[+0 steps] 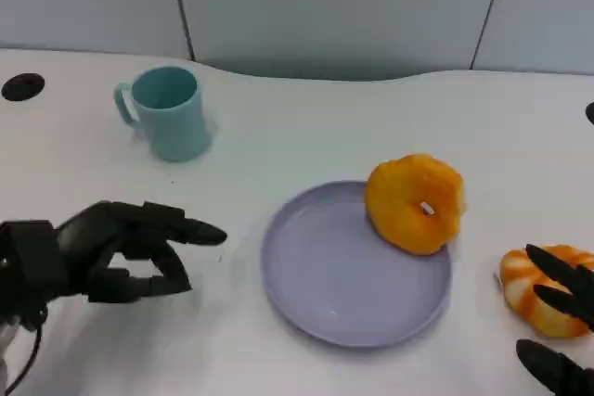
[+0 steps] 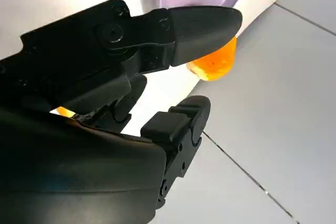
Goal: Grasp the bread from the table and place it into the plate.
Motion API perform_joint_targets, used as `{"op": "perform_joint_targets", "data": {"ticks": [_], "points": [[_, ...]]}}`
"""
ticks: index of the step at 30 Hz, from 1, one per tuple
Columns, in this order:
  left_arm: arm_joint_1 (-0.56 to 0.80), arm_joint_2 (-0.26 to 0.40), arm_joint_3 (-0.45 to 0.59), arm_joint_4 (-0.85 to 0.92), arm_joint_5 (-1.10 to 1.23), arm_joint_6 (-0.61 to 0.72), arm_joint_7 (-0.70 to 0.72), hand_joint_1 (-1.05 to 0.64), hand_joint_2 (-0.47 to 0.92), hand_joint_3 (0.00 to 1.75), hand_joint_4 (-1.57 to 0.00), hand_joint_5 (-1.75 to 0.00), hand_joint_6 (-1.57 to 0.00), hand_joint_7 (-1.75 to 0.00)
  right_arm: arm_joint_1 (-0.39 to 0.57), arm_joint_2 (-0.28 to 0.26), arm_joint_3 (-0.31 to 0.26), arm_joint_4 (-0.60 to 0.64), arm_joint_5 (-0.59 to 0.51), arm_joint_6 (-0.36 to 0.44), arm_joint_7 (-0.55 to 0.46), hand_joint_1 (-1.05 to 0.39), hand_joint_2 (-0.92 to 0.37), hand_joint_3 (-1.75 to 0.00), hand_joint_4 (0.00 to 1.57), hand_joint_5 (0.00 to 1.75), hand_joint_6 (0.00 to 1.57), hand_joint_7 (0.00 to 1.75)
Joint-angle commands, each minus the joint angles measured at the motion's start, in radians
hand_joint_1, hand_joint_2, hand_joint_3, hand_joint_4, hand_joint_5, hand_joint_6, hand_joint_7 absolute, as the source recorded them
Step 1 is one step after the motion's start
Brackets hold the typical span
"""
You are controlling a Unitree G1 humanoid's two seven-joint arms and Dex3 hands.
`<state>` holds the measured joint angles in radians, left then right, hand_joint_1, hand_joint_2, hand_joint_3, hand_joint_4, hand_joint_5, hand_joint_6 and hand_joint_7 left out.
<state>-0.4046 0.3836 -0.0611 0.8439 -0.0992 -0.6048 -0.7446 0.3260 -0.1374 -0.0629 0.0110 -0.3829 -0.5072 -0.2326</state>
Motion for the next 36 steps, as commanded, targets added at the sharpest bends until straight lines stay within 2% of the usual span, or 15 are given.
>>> {"op": "perform_joint_targets", "data": {"ticks": [1, 6, 8, 9, 10, 13, 16, 22, 23, 25, 26, 36], "points": [[0.057, -0.028, 0.046, -0.081, -0.064, 0.153, 0.008, -0.47, 0.88, 0.00, -0.55, -1.41, -0.63, -0.79, -0.008, -0.018, -0.013, 0.007, 0.009, 0.008, -0.003, -0.35, -0.92, -0.31, 0.92, 0.07, 0.63, 0.00], [0.126, -0.043, 0.059, -0.198, -0.084, 0.331, 0.026, -0.51, 0.90, 0.00, -0.55, -1.48, -0.55, -1.15, -0.018, -0.012, -0.011, -0.002, 0.021, 0.033, 0.002, -0.36, -0.92, -0.30, 0.93, 0.07, 0.64, 0.01], [0.154, -0.049, 0.065, -0.252, -0.083, 0.402, 0.051, -0.52, 0.90, 0.00, -0.56, -1.59, -0.53, -1.36, -0.016, -0.016, -0.008, -0.002, 0.012, 0.029, -0.001, -0.35, -0.92, -0.30, 0.94, 0.09, 0.64, 0.00], [0.171, -0.045, 0.063, -0.301, -0.073, 0.465, 0.074, -0.53, 0.90, 0.00, -0.56, -1.62, -0.52, -1.41, -0.015, -0.016, -0.008, -0.002, 0.011, 0.029, -0.003, -0.35, -0.92, -0.30, 0.95, 0.09, 0.64, 0.00], [0.183, -0.042, 0.061, -0.340, -0.065, 0.513, 0.090, -0.54, 0.91, 0.00, -0.56, -1.70, -0.48, -1.57, -0.014, -0.015, -0.008, -0.002, 0.011, 0.030, -0.003, -0.35, -0.92, -0.30, 0.93, 0.08, 0.64, 0.00], [0.218, -0.038, 0.052, -0.459, -0.030, 0.667, 0.164, -0.54, 0.91, 0.00, -0.62, -1.74, -0.49, -1.72, -0.011, -0.013, -0.008, 0.001, 0.028, 0.026, 0.004, -0.35, -0.92, -0.30, 0.93, 0.08, 0.64, 0.00], [0.220, -0.039, 0.044, -0.469, 0.007, 0.693, 0.202, -0.50, 0.92, 0.01, -0.67, -1.75, -0.53, -1.74, -0.005, -0.013, -0.008, -0.012, 0.022, 0.043, 0.007, -0.36, -0.92, -0.31, 0.92, 0.08, 0.64, 0.00], [0.223, -0.042, 0.046, -0.481, 0.017, 0.708, 0.209, -0.49, 0.92, 0.01, -0.69, -1.75, -0.54, -1.75, -0.004, -0.013, -0.008, -0.017, 0.022, 0.049, 0.008, -0.36, -0.92, -0.31, 0.92, 0.09, 0.64, 0.00], [0.213, -0.026, 0.019, -0.473, 0.063, 0.717, 0.223, -0.49, 0.92, 0.00, -0.69, -1.75, -0.54, -1.75, -0.005, -0.015, -0.008, -0.011, 0.022, 0.039, 0.005, -0.36, -0.92, -0.31, 0.92, 0.09, 0.64, 0.00], [0.200, -0.007, -0.015, -0.464, 0.122, 0.730, 0.240, -0.41, 0.85, 0.02, -0.80, -1.75, -0.68, -1.75, -0.008, -0.017, -0.009, -0.004, 0.022, 0.027, 0.002, -0.35, -0.92, -0.31, 0.93, 0.10, 0.64, 0.00], [0.198, -0.004, -0.021, -0.463, 0.137, 0.734, 0.244, -0.40, 0.84, 0.02, -0.81, -1.75, -0.70, -1.75, -0.008, -0.018, -0.009, -0.002, 0.022, 0.024, 0.001, -0.35, -0.92, -0.30, 0.93, 0.10, 0.64, 0.00], [0.141, 0.009, -0.065, -0.383, 0.197, 0.714, 0.228, -0.34, 0.82, 0.03, -0.88, -1.75, -0.75, -1.75, -0.020, -0.029, -0.017, 0.015, 0.025, 0.010, 0.004, -0.35, -0.92, -0.31, 0.91, 0.10, 0.64, 0.00]]}}
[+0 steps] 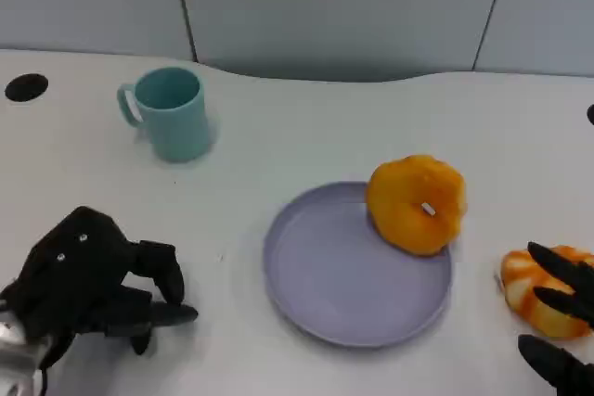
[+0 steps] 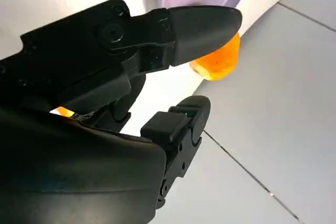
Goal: Grasp the bread from the table and place it into the plate.
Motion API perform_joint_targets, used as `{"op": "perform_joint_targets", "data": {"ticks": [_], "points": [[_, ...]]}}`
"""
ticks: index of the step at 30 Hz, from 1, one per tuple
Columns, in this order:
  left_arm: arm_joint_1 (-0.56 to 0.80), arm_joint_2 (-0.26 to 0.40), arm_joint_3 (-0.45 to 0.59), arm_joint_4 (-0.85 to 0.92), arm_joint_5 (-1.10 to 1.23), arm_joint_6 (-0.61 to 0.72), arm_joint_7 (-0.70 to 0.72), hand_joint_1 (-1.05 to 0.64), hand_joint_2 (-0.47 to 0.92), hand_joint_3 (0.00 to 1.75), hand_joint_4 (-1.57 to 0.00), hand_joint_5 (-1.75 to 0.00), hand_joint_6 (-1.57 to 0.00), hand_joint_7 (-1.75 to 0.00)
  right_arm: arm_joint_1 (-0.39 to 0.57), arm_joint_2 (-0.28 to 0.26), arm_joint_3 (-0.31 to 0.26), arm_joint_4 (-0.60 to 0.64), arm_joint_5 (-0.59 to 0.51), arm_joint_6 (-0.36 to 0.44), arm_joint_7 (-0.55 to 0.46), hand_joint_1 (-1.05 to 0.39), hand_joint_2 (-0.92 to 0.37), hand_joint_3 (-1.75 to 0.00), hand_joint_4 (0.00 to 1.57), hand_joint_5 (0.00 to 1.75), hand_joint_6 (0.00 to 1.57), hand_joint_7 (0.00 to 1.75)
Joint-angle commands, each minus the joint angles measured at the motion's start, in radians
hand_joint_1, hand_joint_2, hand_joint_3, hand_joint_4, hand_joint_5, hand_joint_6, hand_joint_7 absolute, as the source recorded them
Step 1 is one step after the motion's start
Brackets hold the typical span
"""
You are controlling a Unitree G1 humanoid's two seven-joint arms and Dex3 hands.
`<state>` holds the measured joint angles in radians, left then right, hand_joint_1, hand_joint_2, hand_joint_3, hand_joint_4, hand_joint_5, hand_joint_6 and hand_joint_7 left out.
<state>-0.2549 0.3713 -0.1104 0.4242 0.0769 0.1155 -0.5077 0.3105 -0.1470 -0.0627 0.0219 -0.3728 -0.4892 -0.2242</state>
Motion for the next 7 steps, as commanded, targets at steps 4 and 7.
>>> {"op": "perform_joint_targets", "data": {"ticks": [4, 7], "points": [[-0.020, 0.033, -0.038, 0.040, 0.041, -0.004, -0.015, -0.36, 0.83, 0.04, -0.88, -1.75, -0.74, -1.75, -0.002, -0.022, -0.020, -0.003, 0.013, 0.000, -0.004, -0.35, -0.92, -0.31, 0.90, 0.09, 0.63, 0.00], [-0.029, 0.031, -0.045, 0.042, 0.046, 0.012, -0.017, -0.36, 0.83, 0.04, -0.87, -1.75, -0.74, -1.75, -0.008, -0.028, -0.022, 0.012, 0.020, -0.020, -0.005, -0.35, -0.92, -0.32, 0.91, 0.09, 0.64, 0.00]]}}
